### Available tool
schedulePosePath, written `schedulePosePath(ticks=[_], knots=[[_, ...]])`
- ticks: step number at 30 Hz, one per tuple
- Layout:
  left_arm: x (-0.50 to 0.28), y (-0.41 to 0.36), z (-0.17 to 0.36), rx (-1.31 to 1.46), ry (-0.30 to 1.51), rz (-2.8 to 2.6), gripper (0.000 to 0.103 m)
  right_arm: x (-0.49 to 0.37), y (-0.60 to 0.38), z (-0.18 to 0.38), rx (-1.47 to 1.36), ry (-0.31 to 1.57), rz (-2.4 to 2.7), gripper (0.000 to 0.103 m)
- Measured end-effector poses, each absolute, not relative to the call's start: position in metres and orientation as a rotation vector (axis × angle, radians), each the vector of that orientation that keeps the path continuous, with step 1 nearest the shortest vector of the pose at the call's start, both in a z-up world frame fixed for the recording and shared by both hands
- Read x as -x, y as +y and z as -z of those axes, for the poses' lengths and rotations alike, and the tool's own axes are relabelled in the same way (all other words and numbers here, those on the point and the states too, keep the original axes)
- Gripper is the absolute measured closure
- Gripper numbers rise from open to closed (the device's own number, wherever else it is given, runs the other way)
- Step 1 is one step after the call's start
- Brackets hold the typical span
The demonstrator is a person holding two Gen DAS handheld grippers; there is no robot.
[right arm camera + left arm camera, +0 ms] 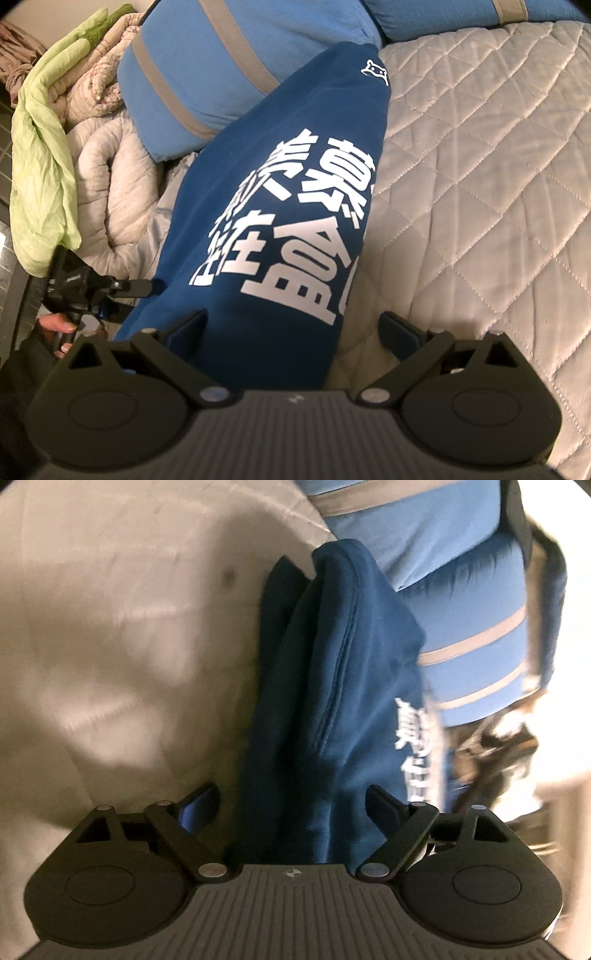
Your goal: Fold clothes
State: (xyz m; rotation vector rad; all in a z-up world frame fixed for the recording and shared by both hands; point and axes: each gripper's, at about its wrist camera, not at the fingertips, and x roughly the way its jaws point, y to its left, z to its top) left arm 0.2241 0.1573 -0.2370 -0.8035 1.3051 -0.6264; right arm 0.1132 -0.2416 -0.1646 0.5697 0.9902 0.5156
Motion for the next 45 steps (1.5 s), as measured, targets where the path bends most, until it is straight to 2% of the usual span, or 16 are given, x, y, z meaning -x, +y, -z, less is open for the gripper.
schedulePosePath(ticks=[9,10,11,12,13,18,32,41,42,43,44,45], knots=[[-0.226,0.134,0.249,0.85,1.31,0.73,0.019,-0.114,-0.241,0.164,-0.577,0.989,-0.526,0.001],[-0.226,0.131,0.251,0.846,1.324,0.724,0.042,-0.115,-0.24,0.165,-0.58,0.989,-0.528,0.001],[-0.227,0.128,0.254,0.843,1.337,0.718,0.055,-0.115,-0.24,0.165,-0.582,0.989,-0.53,0.001],[-0.227,0.127,0.257,0.852,1.342,0.71,0.065,-0.116,-0.241,0.164,-0.584,0.989,-0.533,0.001],[-0.226,0.127,0.26,0.862,1.335,0.714,0.069,-0.117,-0.242,0.164,-0.586,0.987,-0.536,0.001],[-0.222,0.132,0.263,0.882,1.286,0.753,0.074,-0.13,-0.252,0.159,-0.596,0.95,-0.515,0.001],[-0.22,0.133,0.256,0.846,1.239,0.763,0.075,-0.254,-0.292,0.198,-0.89,0.893,-0.385,0.0],[-0.214,0.138,0.253,0.824,1.212,0.746,0.076,-0.3,-0.269,0.198,-0.821,0.953,-0.53,0.003],[-0.213,0.137,0.251,0.819,1.208,0.742,0.076,-0.302,-0.267,0.198,-0.832,0.954,-0.535,0.008],[-0.212,0.136,0.25,0.813,1.204,0.737,0.077,-0.303,-0.265,0.197,-0.839,0.954,-0.538,0.032],[-0.211,0.135,0.247,0.797,1.198,0.734,0.078,-0.303,-0.265,0.195,-0.838,0.955,-0.525,0.047],[-0.21,0.134,0.243,0.775,1.19,0.731,0.079,-0.304,-0.265,0.194,-0.835,0.969,-0.498,0.067]])
